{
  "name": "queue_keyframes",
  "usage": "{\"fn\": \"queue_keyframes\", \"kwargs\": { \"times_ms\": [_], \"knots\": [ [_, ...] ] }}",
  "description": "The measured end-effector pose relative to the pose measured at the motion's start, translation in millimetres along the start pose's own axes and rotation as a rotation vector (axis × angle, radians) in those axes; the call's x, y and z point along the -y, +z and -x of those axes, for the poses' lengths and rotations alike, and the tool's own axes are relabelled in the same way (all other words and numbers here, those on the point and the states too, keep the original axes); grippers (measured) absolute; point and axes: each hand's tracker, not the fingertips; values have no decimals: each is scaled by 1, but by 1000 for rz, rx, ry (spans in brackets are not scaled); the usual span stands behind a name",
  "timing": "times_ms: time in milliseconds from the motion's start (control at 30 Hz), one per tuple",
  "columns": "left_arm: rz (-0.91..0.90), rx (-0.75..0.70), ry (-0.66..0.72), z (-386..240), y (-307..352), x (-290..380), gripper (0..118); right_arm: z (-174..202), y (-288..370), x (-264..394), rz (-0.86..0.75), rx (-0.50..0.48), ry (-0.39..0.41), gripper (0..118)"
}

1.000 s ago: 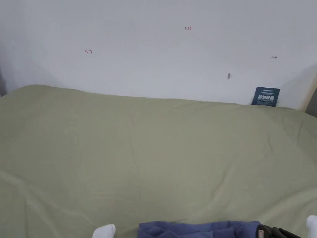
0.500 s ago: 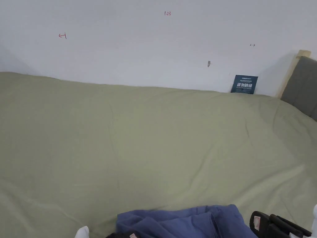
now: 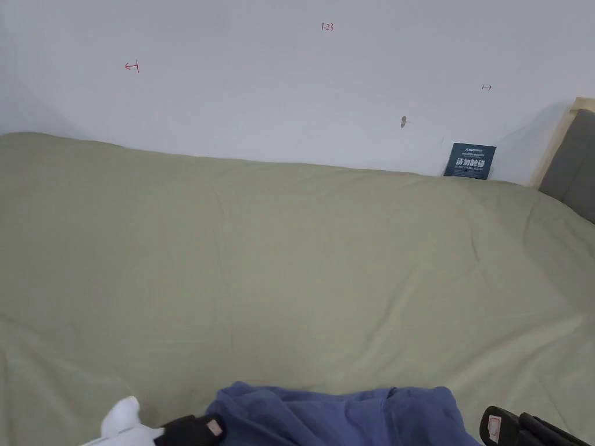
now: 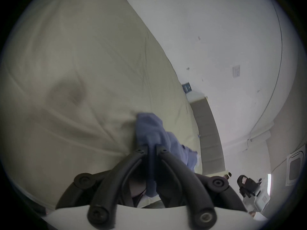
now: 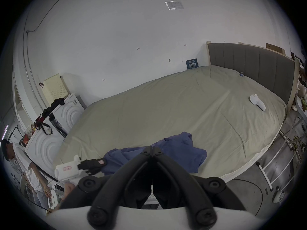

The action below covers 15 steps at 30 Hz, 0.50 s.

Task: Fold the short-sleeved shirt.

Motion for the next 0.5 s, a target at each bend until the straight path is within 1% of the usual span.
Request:
{"fn": "queue_keyframes", "kwargs": {
  "times_ms": [100,133,200,233,267,300,367,433,500],
  "knots": [
    [-70,-3,10,7,33,-23,3,2,-1,0,-3,-6,0,2],
    [-113,-17,-13,5,44,-26,2,3,-3,0,-3,-8,0,2],
    [-124,-41,-72,-5,62,-35,2,7,-7,0,-1,-14,-3,2],
    [-146,-40,-96,-10,70,-36,1,9,-8,0,0,-22,-3,2],
    [-133,-8,-113,-14,74,-37,1,10,-9,1,2,-34,-4,2],
    [-131,-2,-129,-21,76,-37,1,12,-11,2,3,-43,-7,2],
    [-132,-11,-217,-34,76,-35,1,16,-13,2,10,-56,-4,2],
    [-178,-33,-270,-49,80,-31,1,19,-12,2,17,-58,7,2],
    [-172,-45,-330,-71,80,-29,1,19,-9,1,14,-63,14,2]
  ]
}}
